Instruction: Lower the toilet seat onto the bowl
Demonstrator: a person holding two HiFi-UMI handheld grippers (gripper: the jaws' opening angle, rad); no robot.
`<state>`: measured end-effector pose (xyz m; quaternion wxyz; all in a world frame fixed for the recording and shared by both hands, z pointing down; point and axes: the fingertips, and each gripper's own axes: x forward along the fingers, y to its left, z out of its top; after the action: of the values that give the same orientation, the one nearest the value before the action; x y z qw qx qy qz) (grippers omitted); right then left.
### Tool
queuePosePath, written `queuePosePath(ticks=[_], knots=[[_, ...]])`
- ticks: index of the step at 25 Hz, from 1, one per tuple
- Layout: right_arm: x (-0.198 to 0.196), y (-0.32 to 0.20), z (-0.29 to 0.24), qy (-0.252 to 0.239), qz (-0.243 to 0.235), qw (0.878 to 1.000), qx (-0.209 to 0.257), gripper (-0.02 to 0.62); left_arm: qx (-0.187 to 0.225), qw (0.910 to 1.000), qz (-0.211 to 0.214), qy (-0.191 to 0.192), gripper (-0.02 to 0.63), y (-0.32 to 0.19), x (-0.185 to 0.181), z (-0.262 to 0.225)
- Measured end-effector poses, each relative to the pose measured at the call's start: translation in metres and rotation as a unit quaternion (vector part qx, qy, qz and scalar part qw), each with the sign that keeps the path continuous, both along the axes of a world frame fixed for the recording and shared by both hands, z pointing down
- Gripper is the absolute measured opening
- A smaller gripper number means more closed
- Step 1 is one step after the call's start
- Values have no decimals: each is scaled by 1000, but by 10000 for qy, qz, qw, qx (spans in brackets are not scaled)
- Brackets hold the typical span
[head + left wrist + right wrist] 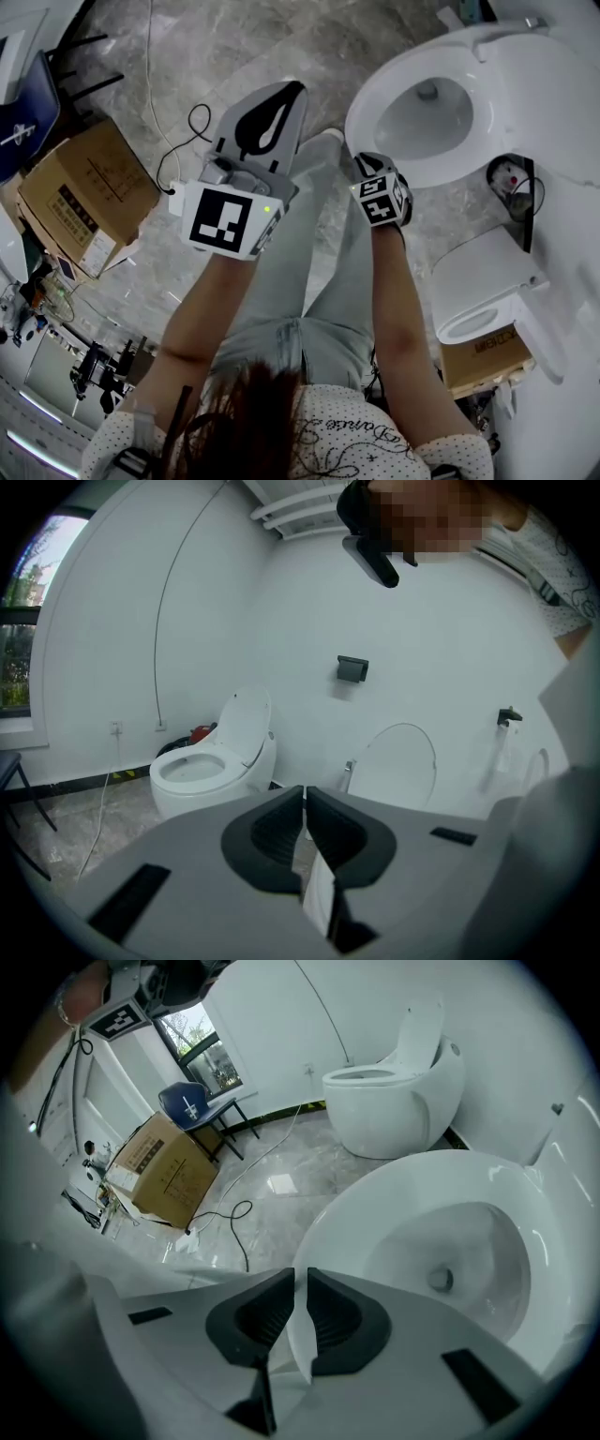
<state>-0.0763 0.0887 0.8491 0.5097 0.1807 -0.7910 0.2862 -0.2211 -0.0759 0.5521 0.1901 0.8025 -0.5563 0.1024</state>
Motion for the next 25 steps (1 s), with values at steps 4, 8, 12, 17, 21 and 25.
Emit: queuePosePath(ticks=[4,8,12,17,21,25], knots=[[-2,2,15,-98,86,9999,-76,44,-84,9995,-180,229,15,0,-3,6],[0,3,29,-99,7,9999,-122,36,-61,9995,-152,271,15,-4,5,9],[0,1,38,-132,130,9998,-83,32,-84,9997,-89,196,15,0,7,13],[1,1,36,-49,242,9995,-199,31,-138,9998,-66,163,15,4,6,12],[2,-1,28,-379,981,9929,-555,12,-47,9999,-4,146,15,2,9,-1],[12,-8,12,-625,1543,9841,-614,12,88,9998,98,147,15,-3,14,-17]])
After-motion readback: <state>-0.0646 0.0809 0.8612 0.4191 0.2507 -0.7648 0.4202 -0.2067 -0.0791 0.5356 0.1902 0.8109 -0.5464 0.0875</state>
